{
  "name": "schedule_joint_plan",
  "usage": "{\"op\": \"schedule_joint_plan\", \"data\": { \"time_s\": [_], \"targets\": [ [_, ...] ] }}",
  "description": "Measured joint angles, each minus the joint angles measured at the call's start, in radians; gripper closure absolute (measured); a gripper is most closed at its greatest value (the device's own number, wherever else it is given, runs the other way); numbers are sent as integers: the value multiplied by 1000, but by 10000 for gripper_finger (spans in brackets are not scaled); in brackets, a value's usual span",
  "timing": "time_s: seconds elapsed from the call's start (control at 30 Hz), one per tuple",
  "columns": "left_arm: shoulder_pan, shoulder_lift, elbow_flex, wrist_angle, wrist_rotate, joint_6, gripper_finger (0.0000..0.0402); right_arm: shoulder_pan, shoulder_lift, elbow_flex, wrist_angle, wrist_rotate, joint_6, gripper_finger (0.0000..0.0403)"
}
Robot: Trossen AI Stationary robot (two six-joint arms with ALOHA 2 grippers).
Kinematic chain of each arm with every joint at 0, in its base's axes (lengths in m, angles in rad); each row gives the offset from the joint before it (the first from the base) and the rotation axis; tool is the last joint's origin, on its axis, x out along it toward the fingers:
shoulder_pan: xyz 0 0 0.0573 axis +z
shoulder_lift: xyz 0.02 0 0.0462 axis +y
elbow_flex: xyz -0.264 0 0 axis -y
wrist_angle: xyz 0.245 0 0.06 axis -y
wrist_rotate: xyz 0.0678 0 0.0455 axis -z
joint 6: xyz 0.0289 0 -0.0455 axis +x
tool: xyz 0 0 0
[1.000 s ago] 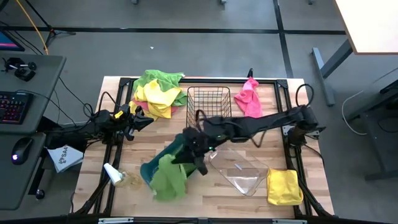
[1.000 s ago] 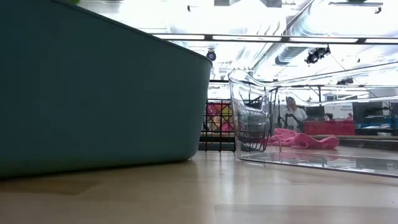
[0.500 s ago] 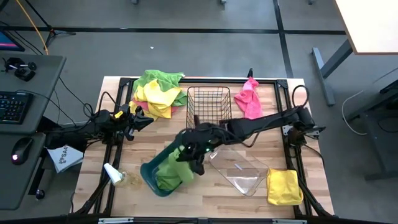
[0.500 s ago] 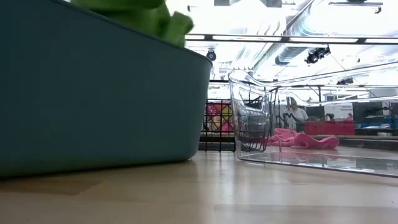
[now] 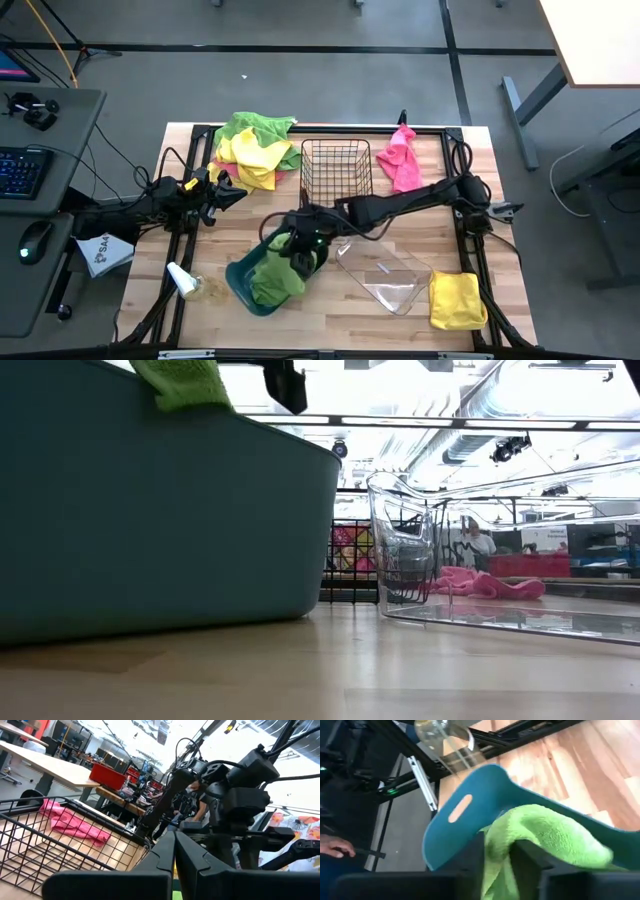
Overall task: Sort microfiber towel by color & place in baskets
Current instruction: Put the bottom green towel into the blue bin, then put the top left yellow towel into the transparent bin
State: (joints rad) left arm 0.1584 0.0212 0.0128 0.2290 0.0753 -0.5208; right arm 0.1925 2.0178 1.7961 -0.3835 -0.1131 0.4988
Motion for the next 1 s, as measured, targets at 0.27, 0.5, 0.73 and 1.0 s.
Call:
{"op": "schedule_joint_plan", "data": {
  "time_s": [0.27, 0.5, 0.73, 1.0],
  "targets": [
    [0, 0, 0, 0, 0, 0, 401, -28, -3, 100, -67, -54, -97, 126],
    [0, 0, 0, 0, 0, 0, 402, -52, -5, 168, -103, -127, -47, 81],
    [0, 0, 0, 0, 0, 0, 402, -3, 23, 56, -178, -186, 67, 92],
    [0, 0, 0, 0, 0, 0, 402, 5, 42, 57, -114, -248, 130, 102]
  ]
}}
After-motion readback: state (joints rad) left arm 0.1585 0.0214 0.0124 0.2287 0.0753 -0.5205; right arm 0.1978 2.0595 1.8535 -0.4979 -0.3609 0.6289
